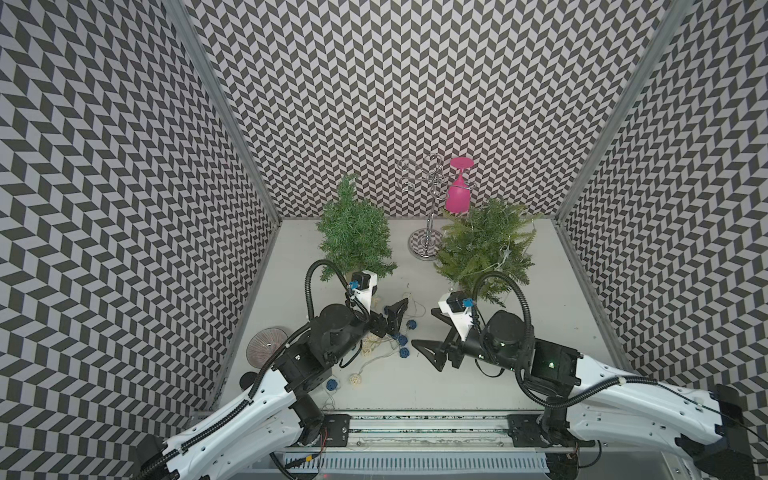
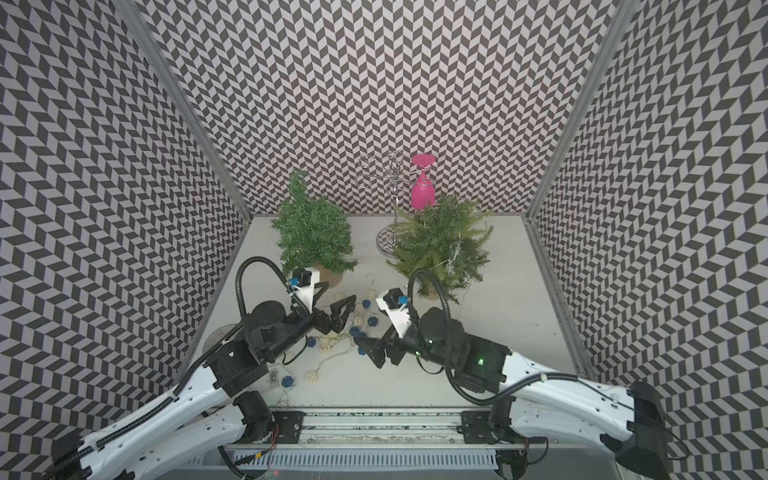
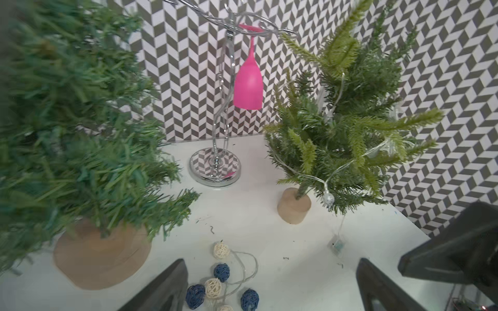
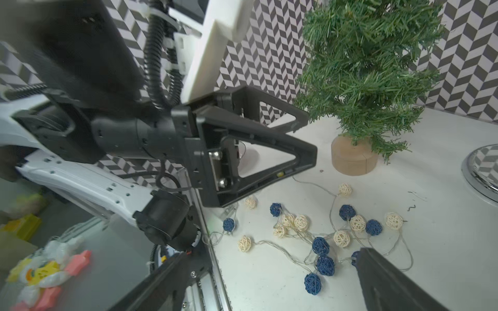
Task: Wrap string light around the christmas tree
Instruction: Pick up the light string from the center of the board.
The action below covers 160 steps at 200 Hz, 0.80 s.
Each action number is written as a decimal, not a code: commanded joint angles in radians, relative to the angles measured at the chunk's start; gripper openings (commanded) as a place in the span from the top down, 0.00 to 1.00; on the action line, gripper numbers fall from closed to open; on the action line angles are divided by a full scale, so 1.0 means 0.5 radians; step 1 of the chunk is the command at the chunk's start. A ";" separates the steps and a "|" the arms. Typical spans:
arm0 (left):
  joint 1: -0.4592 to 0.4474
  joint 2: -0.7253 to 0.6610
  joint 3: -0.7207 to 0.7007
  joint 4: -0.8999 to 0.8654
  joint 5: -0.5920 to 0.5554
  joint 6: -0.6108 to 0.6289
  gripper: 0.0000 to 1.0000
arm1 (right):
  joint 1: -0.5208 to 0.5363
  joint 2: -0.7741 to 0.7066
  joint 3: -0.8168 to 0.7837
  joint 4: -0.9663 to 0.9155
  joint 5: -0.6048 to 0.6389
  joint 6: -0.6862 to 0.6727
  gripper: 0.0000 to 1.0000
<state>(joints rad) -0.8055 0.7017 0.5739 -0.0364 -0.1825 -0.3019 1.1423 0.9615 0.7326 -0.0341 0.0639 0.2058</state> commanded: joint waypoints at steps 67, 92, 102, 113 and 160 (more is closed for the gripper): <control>0.140 -0.364 -0.631 0.395 -0.311 -0.403 0.32 | 0.038 0.372 -0.120 0.723 0.347 -0.248 0.01; 0.151 -0.361 -0.758 0.439 -0.395 -0.406 0.33 | 0.040 0.494 -0.164 0.754 0.314 -0.191 0.03; 0.151 -0.336 -0.799 0.431 -0.419 -0.397 0.32 | 0.039 0.564 -0.162 0.768 0.247 -0.209 0.05; 0.158 -0.357 -0.913 0.497 -0.460 -0.409 0.32 | 0.038 0.629 -0.143 0.739 0.250 -0.179 0.07; 0.182 -0.632 -1.013 0.356 -0.279 -0.533 0.29 | 0.038 0.775 -0.277 0.802 0.247 -0.016 0.20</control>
<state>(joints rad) -0.7189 0.4259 0.0631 0.1394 -0.3382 -0.5064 1.1622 1.3266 0.6418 0.2813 0.1925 0.1520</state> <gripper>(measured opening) 0.697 0.833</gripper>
